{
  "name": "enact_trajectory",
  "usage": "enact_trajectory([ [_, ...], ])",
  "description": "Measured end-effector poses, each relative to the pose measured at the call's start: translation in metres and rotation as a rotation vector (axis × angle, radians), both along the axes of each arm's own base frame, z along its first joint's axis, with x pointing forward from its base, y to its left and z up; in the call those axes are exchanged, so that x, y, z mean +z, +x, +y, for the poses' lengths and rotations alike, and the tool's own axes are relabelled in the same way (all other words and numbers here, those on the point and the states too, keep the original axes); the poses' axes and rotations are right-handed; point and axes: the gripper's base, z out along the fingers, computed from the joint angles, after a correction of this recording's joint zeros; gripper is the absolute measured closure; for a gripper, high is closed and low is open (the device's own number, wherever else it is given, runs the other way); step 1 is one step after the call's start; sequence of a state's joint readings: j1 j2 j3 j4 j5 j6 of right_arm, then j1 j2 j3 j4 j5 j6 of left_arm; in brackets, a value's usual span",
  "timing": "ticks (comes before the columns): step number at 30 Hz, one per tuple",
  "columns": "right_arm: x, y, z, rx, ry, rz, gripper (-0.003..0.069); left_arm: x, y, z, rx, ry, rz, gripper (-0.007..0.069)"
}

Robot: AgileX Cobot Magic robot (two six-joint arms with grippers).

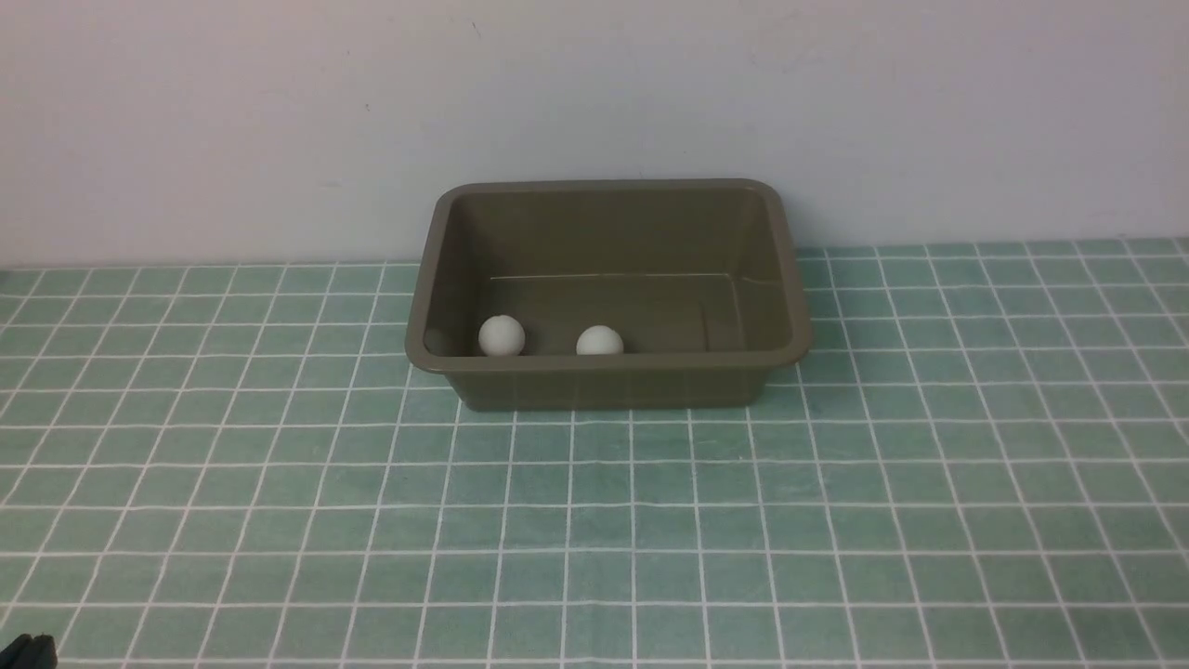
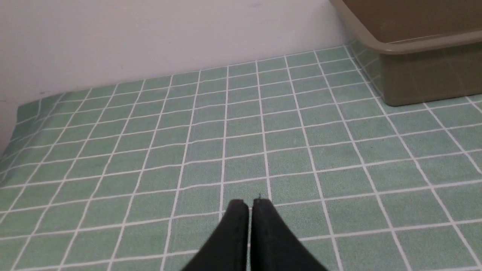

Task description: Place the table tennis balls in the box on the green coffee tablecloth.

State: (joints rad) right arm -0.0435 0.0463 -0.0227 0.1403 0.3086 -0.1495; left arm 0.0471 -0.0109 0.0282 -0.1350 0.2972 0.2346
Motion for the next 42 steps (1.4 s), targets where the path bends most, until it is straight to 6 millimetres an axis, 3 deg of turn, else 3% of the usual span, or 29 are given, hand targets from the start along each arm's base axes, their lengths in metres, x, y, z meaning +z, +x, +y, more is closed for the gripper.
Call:
enact_trajectory([
  [5,-0.014,-0.002,0.001,0.001,0.029,-0.004,0.0675,0.0,0.0,0.0,0.0,0.0,0.0,0.0629],
  [42,-0.016,-0.003,0.001,0.006,0.039,0.019,0.0675,0.0,0.0,0.0,0.0,0.0,0.0,0.0629],
])
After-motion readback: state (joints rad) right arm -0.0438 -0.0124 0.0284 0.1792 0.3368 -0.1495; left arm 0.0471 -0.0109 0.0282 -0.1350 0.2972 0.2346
